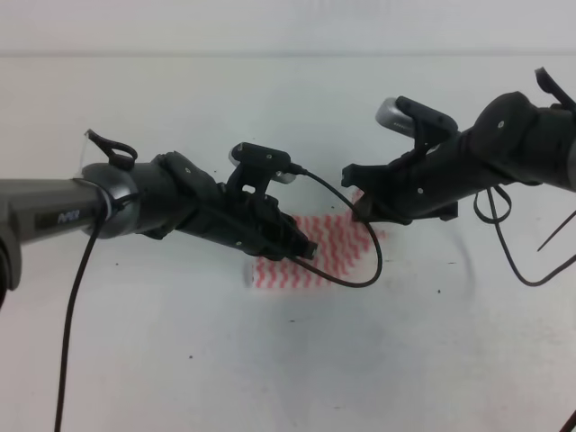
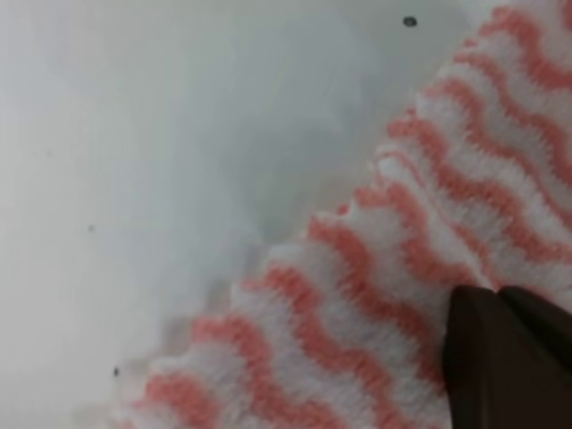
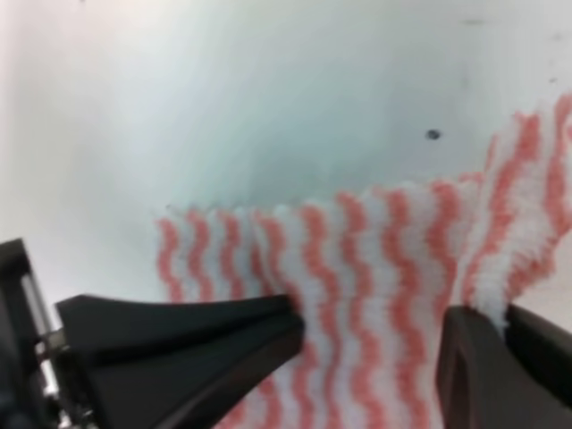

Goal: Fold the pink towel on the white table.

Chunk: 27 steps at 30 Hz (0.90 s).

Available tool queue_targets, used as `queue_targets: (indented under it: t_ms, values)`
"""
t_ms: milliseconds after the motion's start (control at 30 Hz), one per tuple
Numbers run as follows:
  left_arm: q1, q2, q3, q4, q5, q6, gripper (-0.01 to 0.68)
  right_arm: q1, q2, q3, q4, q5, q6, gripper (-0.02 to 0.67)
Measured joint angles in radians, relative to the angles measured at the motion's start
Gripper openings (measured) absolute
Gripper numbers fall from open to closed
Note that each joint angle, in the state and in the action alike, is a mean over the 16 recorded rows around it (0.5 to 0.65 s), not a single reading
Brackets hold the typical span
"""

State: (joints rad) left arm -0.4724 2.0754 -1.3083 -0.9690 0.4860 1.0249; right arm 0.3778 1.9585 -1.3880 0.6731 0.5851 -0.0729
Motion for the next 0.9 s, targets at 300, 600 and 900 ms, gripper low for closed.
queue_targets:
  t_ms: [300, 600, 900]
  values:
    - [0.005, -0.056, 0.0, 0.03, 0.013, 0.005, -0.004, 0.02, 0.001, 0.0, 0.018, -0.022, -0.011, -0.016]
    - [0.031, -0.125, 0.001, 0.108, 0.118, -0.067, -0.004, 0.023, 0.002, 0.0, 0.015, -0.025, -0.01, -0.015]
    - [0.047, -0.13, 0.002, 0.188, 0.236, -0.15, -0.004, 0.022, 0.003, 0.0, 0.012, -0.026, -0.01, -0.014]
